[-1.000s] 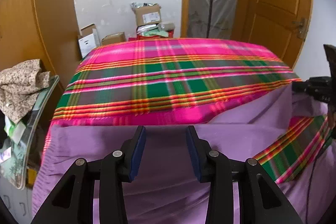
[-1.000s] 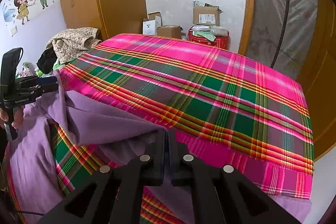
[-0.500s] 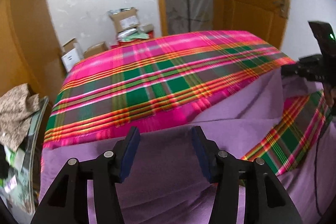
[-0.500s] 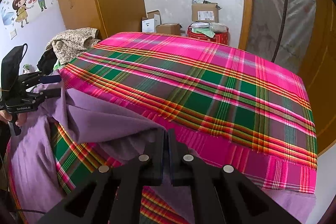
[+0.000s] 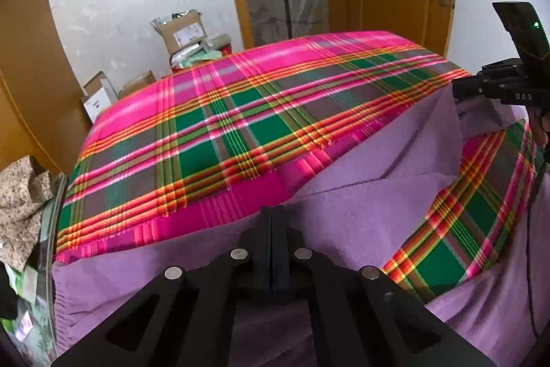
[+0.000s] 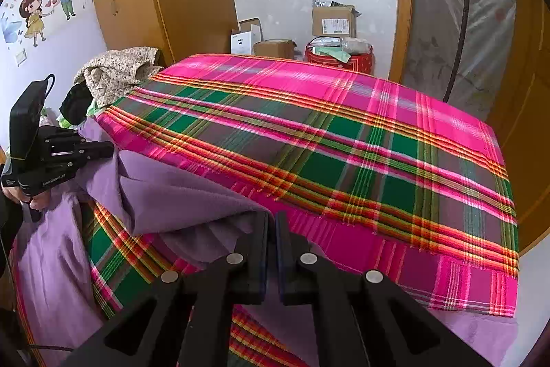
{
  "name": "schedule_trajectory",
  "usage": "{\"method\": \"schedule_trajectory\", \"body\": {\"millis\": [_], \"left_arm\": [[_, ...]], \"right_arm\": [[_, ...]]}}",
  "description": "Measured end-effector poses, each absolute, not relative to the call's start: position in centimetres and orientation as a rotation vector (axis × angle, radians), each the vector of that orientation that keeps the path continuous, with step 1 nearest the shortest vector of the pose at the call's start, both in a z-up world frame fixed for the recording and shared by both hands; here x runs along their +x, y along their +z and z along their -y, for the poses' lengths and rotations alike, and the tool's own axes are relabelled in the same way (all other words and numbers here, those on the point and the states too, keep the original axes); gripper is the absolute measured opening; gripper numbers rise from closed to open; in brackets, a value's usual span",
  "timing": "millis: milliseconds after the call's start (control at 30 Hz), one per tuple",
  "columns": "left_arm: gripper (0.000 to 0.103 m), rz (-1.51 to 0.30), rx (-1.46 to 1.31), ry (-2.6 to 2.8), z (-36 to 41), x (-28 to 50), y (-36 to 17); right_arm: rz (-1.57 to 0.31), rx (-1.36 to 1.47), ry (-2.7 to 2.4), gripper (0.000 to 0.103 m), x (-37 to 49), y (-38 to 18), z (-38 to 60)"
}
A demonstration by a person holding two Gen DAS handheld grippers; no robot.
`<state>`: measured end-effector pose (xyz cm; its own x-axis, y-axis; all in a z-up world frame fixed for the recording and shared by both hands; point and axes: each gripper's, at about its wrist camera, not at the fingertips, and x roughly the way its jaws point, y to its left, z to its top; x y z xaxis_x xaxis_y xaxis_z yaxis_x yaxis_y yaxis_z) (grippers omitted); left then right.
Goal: Fold clothes
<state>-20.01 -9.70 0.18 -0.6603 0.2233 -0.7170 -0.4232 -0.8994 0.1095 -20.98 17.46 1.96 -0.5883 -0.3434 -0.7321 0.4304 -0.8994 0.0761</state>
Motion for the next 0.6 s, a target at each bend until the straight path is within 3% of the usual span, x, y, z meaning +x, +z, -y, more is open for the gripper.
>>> {"method": "schedule_trajectory", "body": {"millis": [433, 500, 600], "left_arm": [[0.003, -0.148, -0.974, 2.677, 13.6, -21.3, 3.4], [0.023, -0.143, -1.035, 2.619, 14.1, -21.6, 2.7], [0.035, -0.187, -1.083, 2.579, 14.4, -21.9, 1.9]], "right_arm": [[-0.068, 1.007, -2.509, 0.003, -22.3, 4.9, -19.0], [-0.105, 1.01, -2.474, 0.008, -22.0, 4.6, -18.5], [-0.191, 1.012, -2.421, 0.021, -21.2, 4.0, -17.6]]}}
